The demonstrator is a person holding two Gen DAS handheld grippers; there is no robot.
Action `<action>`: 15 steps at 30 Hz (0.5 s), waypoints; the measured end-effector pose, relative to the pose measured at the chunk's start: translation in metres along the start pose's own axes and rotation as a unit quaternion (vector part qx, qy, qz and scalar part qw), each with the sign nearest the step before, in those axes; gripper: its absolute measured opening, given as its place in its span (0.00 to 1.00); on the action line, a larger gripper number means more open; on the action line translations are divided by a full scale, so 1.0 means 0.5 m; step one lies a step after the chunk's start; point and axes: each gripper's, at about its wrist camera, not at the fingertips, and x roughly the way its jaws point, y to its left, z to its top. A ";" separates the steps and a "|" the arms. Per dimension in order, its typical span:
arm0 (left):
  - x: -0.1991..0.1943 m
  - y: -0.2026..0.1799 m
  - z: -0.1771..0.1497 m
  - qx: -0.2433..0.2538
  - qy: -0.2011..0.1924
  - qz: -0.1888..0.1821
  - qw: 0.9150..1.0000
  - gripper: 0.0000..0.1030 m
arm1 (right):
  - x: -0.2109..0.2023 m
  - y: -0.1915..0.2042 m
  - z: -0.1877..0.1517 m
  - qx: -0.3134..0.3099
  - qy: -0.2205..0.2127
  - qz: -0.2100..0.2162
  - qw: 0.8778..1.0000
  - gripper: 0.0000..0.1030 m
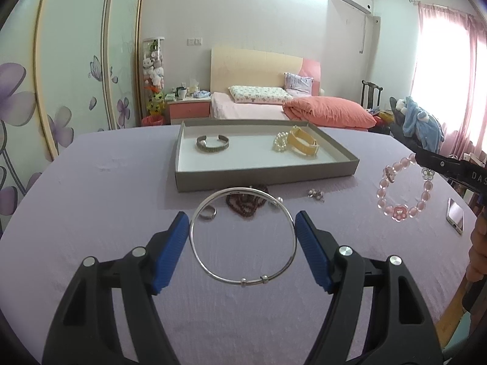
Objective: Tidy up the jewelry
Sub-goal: 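Carry the bangle and pink bracelet into the tray and open both tools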
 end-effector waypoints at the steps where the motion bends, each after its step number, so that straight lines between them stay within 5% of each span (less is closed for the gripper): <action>1: -0.001 -0.001 0.003 0.001 -0.003 0.000 1.000 0.68 | -0.001 0.003 0.004 -0.002 -0.003 0.002 1.000 0.13; 15: -0.011 -0.017 0.100 0.012 -0.072 0.004 0.997 0.68 | 0.002 0.049 0.092 -0.030 -0.067 0.011 0.997 0.13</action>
